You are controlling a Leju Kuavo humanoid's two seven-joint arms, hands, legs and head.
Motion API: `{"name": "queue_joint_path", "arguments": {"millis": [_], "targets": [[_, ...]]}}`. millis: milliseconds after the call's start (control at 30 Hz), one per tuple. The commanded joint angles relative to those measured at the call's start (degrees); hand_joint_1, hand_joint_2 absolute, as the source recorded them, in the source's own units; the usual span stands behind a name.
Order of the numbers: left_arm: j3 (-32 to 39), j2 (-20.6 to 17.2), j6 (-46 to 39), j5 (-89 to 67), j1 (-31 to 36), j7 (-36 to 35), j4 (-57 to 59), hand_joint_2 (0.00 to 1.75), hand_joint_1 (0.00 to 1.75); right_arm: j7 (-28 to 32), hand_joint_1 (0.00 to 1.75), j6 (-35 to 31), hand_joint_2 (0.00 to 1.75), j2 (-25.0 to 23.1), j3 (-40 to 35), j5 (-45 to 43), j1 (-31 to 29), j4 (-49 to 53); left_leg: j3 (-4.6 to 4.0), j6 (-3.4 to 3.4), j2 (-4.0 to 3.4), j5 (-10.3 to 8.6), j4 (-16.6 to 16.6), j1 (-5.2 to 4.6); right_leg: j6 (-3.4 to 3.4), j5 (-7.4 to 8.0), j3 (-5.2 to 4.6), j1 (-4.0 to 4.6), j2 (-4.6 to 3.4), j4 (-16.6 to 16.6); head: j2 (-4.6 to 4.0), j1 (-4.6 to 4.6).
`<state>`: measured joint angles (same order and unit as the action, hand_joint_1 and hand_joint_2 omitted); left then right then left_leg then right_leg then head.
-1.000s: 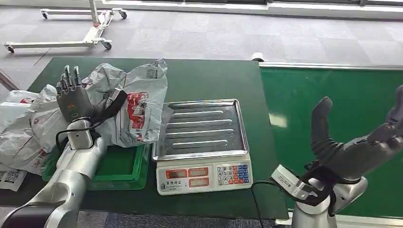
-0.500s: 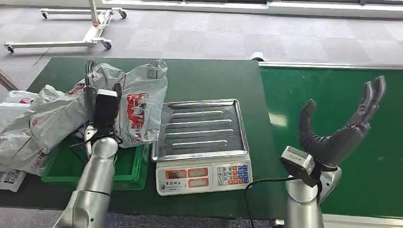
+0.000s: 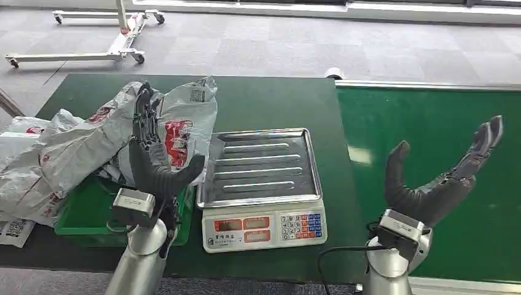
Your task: Moved the parcel from conveyor to table for the left to box.
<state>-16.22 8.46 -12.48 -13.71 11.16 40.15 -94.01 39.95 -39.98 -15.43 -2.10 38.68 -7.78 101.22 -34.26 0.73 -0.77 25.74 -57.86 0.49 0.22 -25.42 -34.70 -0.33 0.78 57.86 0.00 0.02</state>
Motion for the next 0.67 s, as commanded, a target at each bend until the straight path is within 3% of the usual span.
{"name": "queue_joint_path", "arguments": {"millis": [33,200,400,433,467,500,567,600,633,667], "targets": [[-4.96,3.47,-4.88,0.72,-3.27,-1.52,4.32,1.75,0.00,0.05,0.00,-0.02,1.75,-4.57,4.70,2.19,2.13,3.65,0.07,-0.04,0.22,-0.03,0.10,-0.07,0.02,-0.04,0.10,-0.10,0.11,-0.05,0.00,0.00],[-4.35,2.73,-6.35,1.45,-3.02,-0.84,8.35,1.75,0.00,0.05,0.00,-0.02,1.75,-4.57,5.31,4.93,1.60,5.18,0.23,-0.03,0.15,-0.02,0.21,-0.07,0.02,0.00,0.23,-0.14,0.03,-0.15,0.00,0.00],[-2.20,1.02,-9.44,7.94,-5.50,-0.15,4.13,1.75,0.00,0.05,0.00,-0.02,1.75,-4.57,2.68,5.23,2.15,5.79,0.21,-0.01,-0.07,0.03,0.15,-0.04,0.02,0.01,0.15,-0.10,-0.17,-0.10,0.00,0.00],[-2.25,0.64,-9.63,8.27,-6.08,-0.15,3.25,1.75,0.17,0.05,1.75,-0.02,1.75,-4.57,1.88,5.33,2.30,5.93,0.32,-0.01,-0.03,0.02,0.25,-0.06,0.00,0.01,0.24,-0.12,-0.16,-0.17,0.00,0.00],[-2.26,0.51,-9.55,8.70,-6.38,-0.15,2.84,1.75,1.06,0.05,1.75,-0.02,1.75,-4.57,1.33,5.74,2.54,5.89,0.19,-0.01,-0.01,0.02,0.13,-0.01,0.01,0.01,0.17,-0.06,-0.10,-0.12,0.00,0.00],[-2.26,0.51,-9.55,8.70,-6.38,-0.15,2.84,1.75,1.75,0.05,1.75,-0.02,1.75,-4.57,1.33,5.74,2.54,5.89,0.27,-0.01,-0.04,0.03,0.21,-0.05,0.01,0.01,0.22,-0.10,-0.17,-0.15,0.00,0.00],[-2.64,0.26,-10.14,8.03,-7.12,-0.15,2.78,1.75,1.75,0.05,1.75,-0.02,1.75,-4.57,-0.17,5.30,3.24,5.28,0.17,-0.01,-0.05,0.03,0.13,-0.05,0.02,0.00,0.12,-0.11,-0.14,-0.07,0.00,0.00],[-2.64,0.26,-10.14,8.03,-7.12,-0.15,2.78,1.75,1.61,0.05,0.70,-0.02,1.75,-4.57,-0.17,5.30,3.24,5.28,0.23,-0.01,-0.04,0.03,0.17,-0.04,0.01,0.00,0.18,-0.09,-0.15,-0.11,0.00,0.00],[-2.72,0.43,-10.08,7.93,-7.69,-0.15,2.93,1.75,0.00,0.05,0.00,-0.02,1.75,-4.57,-0.71,5.87,3.91,6.24,0.30,-0.01,-0.02,0.02,0.25,-0.03,0.01,0.01,0.26,-0.08,-0.17,-0.20,0.00,0.02],[-2.73,0.68,-10.54,7.33,-7.88,-0.15,2.41,1.75,0.00,0.05,0.00,-0.02,1.75,-4.57,-1.87,5.61,4.03,6.21,0.19,-0.01,0.01,0.02,0.13,-0.05,0.02,-0.01,0.16,-0.11,-0.09,-0.08,0.00,0.02]]}}
